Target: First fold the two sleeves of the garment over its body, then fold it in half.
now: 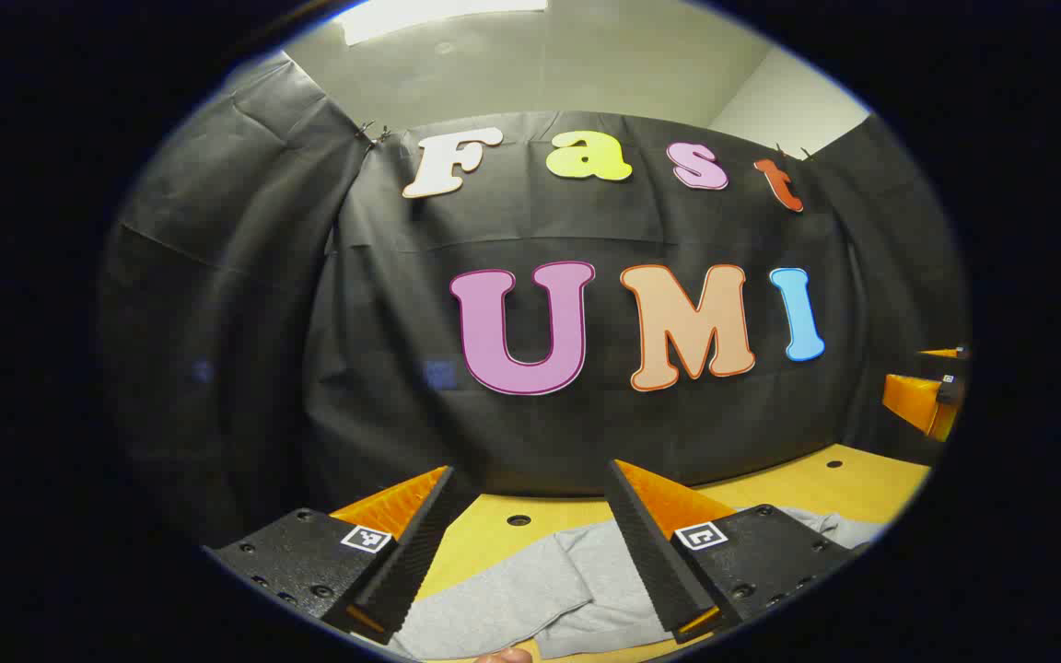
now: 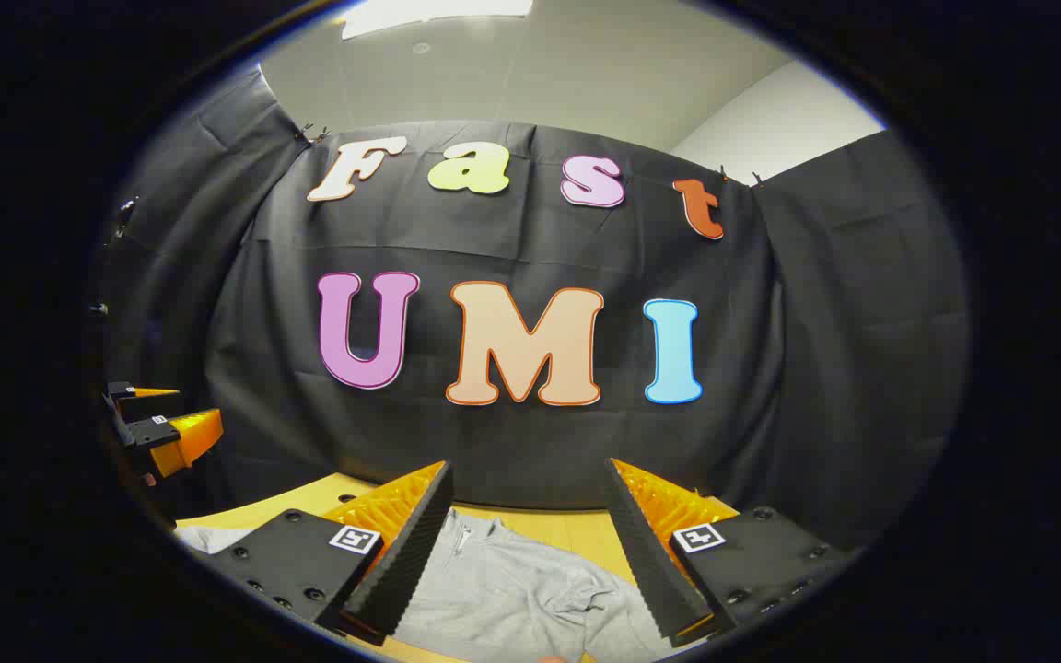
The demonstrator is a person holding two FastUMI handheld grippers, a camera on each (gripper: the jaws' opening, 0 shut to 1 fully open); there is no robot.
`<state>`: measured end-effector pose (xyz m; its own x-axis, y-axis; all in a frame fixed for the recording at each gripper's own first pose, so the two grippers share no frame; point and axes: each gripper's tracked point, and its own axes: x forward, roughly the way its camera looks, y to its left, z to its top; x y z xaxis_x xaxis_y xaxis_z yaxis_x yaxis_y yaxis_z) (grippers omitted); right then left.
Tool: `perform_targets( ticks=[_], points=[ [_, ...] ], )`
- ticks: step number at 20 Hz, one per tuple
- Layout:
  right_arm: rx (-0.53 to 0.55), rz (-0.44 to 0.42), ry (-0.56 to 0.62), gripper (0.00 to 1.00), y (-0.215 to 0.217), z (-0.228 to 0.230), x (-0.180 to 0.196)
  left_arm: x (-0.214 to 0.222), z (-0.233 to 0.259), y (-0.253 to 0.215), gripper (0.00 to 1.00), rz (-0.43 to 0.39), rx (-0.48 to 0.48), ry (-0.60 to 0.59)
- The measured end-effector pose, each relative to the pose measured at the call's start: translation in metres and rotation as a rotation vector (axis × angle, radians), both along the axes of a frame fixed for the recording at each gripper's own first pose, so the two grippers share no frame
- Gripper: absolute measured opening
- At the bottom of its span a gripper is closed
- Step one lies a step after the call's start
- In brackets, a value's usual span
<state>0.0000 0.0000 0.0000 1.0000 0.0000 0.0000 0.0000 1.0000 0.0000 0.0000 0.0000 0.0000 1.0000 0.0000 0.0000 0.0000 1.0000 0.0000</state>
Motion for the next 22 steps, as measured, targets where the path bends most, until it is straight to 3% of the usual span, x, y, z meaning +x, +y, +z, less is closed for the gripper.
perform_targets(
  ticks=[14,16,22],
  points=[
    [0.035,-0.075,0.028,0.99,-0.038,-0.015,0.000,0.002,0.001,-0.014,0.93,-0.036,0.040,-0.002],
    [0.038,-0.089,0.028,0.99,-0.045,-0.015,-0.001,0.004,0.003,-0.018,0.98,-0.043,0.038,0.003],
    [0.014,-0.121,0.037,0.99,-0.062,-0.020,0.000,0.007,0.003,-0.019,0.94,-0.051,0.038,-0.003]
  ],
)
